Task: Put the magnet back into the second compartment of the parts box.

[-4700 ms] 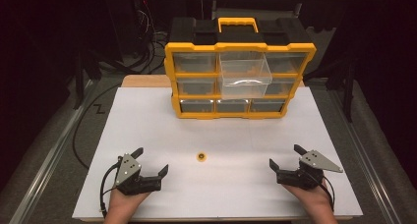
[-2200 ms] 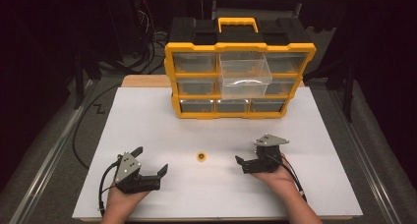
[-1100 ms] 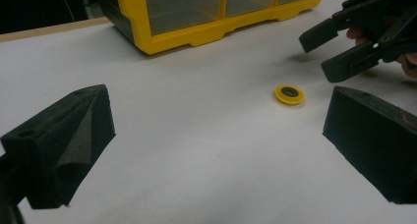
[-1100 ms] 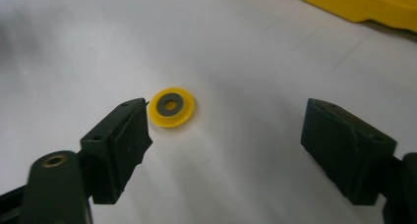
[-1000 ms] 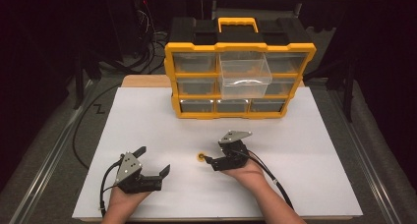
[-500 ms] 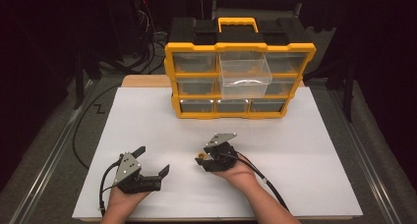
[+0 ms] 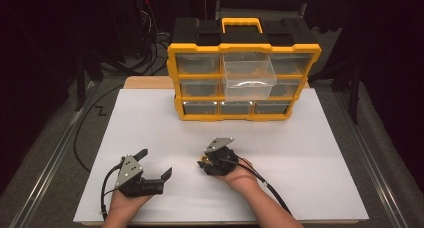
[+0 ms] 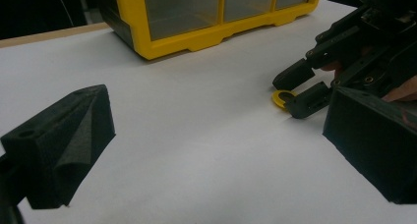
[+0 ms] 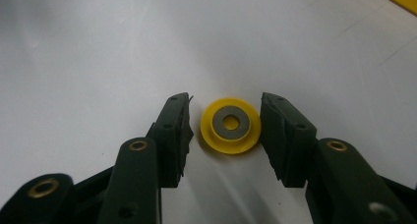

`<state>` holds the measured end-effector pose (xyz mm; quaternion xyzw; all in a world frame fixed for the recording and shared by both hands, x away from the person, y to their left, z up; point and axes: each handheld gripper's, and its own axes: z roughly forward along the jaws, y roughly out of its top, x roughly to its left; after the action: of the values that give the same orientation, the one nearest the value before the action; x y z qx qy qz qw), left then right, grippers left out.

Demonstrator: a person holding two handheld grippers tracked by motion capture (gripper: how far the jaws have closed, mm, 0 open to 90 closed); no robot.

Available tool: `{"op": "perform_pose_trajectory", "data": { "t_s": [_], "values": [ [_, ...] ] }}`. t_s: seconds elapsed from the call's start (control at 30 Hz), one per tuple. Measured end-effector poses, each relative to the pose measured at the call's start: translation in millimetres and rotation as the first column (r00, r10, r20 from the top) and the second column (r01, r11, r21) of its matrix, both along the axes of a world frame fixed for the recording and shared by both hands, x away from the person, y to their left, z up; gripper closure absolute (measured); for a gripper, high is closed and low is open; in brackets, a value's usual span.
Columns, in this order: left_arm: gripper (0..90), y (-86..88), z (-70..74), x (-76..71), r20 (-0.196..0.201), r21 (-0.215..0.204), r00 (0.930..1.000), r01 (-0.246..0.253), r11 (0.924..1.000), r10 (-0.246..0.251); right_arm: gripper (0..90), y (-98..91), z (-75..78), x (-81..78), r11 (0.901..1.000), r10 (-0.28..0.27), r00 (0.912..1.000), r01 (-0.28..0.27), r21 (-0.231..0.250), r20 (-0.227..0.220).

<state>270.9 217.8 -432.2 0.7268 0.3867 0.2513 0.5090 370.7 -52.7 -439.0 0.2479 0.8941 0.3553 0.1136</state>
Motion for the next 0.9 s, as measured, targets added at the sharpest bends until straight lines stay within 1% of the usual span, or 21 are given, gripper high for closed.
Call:
{"op": "perform_pose_trajectory", "data": {
  "t_s": [0.07,0.2,0.23,0.27,0.4,0.63,0.73,0.77,0.87,0.9],
  "values": [
    [0.2,-0.5,-0.3,0.3,-0.002,0.002,1.0000,0.000,1.0000,0.000,58.7,0.3,0.1,0.4,1.0000,-0.001,1.0000,0.001,0.001,-0.007],
    [0.2,-1.1,-0.6,0.3,-0.001,0.002,1.0000,-0.001,1.0000,0.001,60.3,0.2,-0.1,0.4,1.0000,-0.001,1.0000,0.001,0.002,-0.006],
    [0.2,-1.2,-0.6,0.4,-0.001,0.006,1.0000,0.001,1.0000,-0.001,63.2,-0.1,0.0,1.2,1.0000,-0.002,1.0000,0.002,0.002,-0.006],
    [0.2,-1.2,-0.6,0.4,-0.001,0.006,1.0000,0.001,1.0000,-0.001,64.0,-0.1,0.1,1.4,1.0000,-0.007,0.9999,0.007,0.004,-0.008],
    [0.2,-0.7,-0.8,0.6,0.001,0.005,1.0000,-0.004,1.0000,0.004,64.6,0.5,0.2,0.7,0.9999,-0.014,0.9999,0.015,0.003,-0.005],
    [0.2,-0.6,-0.5,-0.1,0.008,0.003,1.0000,-0.004,1.0000,0.004,65.0,-1.2,0.8,2.4,1.0000,0.001,1.0000,-0.001,0.006,-0.008],
    [0.2,-0.9,-0.8,-0.8,0.015,-0.002,0.9999,-0.004,1.0000,0.004,65.0,-2.9,2.0,2.6,0.9999,0.006,0.9999,-0.005,0.014,-0.014],
    [0.2,-0.3,-1.2,-0.9,0.014,0.000,0.9999,-0.002,1.0000,0.002,65.0,-5.2,3.4,0.6,0.9996,0.012,0.9999,-0.012,0.026,-0.011],
    [0.2,0.4,-1.6,-1.0,0.011,0.004,0.9999,-0.003,1.0000,0.003,65.0,-8.8,6.5,-2.5,0.9992,0.017,0.9998,-0.017,0.037,-0.002],
    [0.2,1.4,-1.9,-1.0,0.009,-0.003,0.9999,-0.007,1.0000,0.007,65.0,-13.9,9.0,-5.5,0.9985,0.021,0.9998,-0.021,0.051,-0.002]
  ]
}}
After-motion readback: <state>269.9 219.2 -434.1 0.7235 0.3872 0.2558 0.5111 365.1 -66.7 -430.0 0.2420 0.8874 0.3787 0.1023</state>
